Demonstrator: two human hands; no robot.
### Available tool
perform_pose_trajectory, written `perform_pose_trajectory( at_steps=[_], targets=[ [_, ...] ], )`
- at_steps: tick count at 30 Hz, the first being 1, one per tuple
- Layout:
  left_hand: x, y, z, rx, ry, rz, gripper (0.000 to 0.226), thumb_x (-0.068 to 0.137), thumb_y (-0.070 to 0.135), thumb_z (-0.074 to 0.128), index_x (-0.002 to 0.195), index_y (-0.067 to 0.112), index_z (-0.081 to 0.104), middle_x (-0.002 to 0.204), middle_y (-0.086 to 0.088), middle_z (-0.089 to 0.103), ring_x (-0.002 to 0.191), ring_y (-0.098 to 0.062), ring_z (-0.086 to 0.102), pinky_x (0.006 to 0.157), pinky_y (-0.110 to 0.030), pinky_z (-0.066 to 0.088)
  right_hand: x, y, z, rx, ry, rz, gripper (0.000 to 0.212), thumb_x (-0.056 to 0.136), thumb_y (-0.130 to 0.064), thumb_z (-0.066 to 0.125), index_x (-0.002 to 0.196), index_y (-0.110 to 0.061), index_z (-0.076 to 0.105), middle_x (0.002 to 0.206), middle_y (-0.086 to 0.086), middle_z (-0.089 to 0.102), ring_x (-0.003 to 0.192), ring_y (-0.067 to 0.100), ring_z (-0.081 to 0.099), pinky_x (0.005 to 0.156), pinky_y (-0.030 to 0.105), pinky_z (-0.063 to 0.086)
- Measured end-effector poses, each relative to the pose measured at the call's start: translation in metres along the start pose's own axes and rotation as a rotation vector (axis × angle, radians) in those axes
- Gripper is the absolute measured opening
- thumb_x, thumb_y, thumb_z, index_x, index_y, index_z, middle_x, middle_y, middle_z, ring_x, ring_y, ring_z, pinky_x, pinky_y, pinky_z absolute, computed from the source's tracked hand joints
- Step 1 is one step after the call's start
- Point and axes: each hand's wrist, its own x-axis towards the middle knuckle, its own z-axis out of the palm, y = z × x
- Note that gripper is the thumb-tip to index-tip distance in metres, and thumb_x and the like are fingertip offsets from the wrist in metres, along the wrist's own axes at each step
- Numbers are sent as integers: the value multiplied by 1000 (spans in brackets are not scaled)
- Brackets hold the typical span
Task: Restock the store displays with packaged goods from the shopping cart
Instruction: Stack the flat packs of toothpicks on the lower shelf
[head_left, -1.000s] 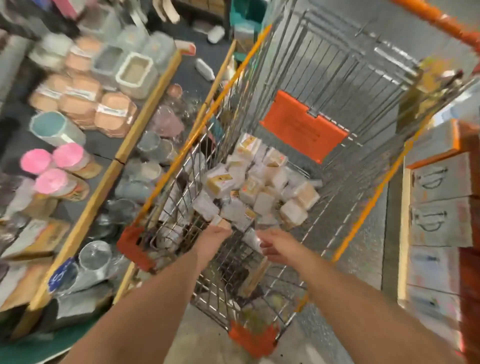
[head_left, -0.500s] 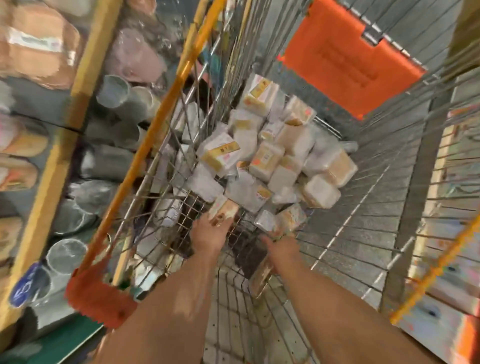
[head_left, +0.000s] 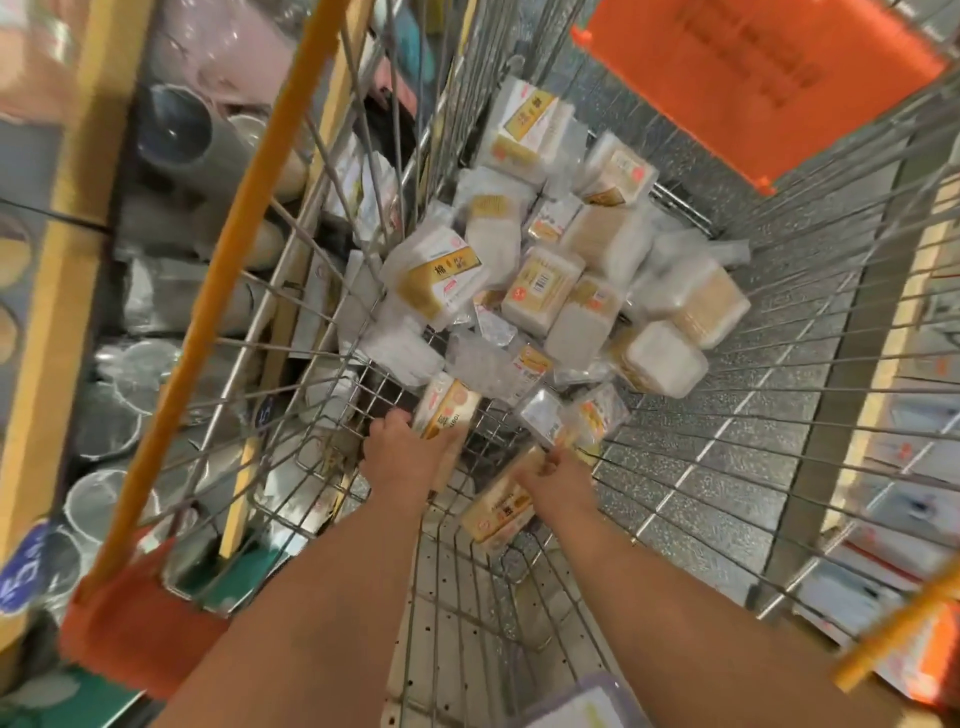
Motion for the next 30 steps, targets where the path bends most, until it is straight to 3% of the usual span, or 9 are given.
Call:
perform_pose_trajectory(
  at_steps=[5,10,12,15,17,20,23,27,30],
  targets=[
    [-1,1,3,-19,-30,-20,72,63,67,79,106,16,49,107,-2,47,96,-21,52,86,-44,52,6,-4,-4,-31,-32,-8,52,75,-34,80,115,-21,49,109,2,60,91,21,65,81,38,56],
    [-7,-1,9,-320,-241,-87,51,78,43,79,108,14,49,102,-4,61,88,-22,63,76,-42,58,15,-12,-12,-119,-105,-14,57,71,-34,85,116,-15,54,104,4,68,90,21,68,82,39,57],
    [-11,-4,12,-344,-258,-76,45,86,37,74,118,12,56,104,-5,63,91,-23,64,78,-41,58,10,-17,-17,-263,-156,-43,47,73,-41,82,108,-16,61,101,2,68,89,20,67,83,40,57],
    [-16,-4,6,-367,-258,-76,46,89,31,71,126,8,57,103,-5,62,85,-19,62,56,-24,49,-2,-29,-26,-527,-200,-148,36,77,-51,75,94,-20,69,92,-2,69,84,15,66,79,35,57],
    [-18,-2,-5,-380,-263,-61,44,89,28,72,124,6,57,101,-5,62,78,-15,61,50,-20,46,-16,-42,-33,-652,-253,-226,38,78,-54,73,96,-22,70,91,-4,69,83,13,65,77,32,57],
    [-27,2,-29,-401,-285,-71,48,85,31,75,121,5,57,106,-9,66,88,-24,67,67,-36,59,-43,-58,-47,-747,-333,-307,41,80,-53,72,102,-18,68,96,-1,68,88,16,64,79,32,55],
    [-46,6,-54,-479,-308,-58,59,80,40,78,121,3,58,105,-10,68,92,-27,68,84,-45,59,-68,-70,-70,-684,-300,-419,39,81,-54,71,89,-17,62,82,-1,60,83,19,59,61,27,43],
    [-72,14,-84,-588,-237,-29,45,89,37,71,112,3,55,103,-12,62,87,-26,62,63,-31,53,-101,-85,-108,-511,-195,-487,36,80,-50,74,72,-21,55,68,-7,51,62,8,49,52,25,31],
    [-106,18,-103,-652,-194,72,43,86,40,72,110,7,60,98,-13,66,82,-29,65,62,-37,55,-128,-94,-136,-269,-150,-522,40,76,-47,79,66,-17,55,63,0,54,61,15,53,53,27,38]
  ],
)
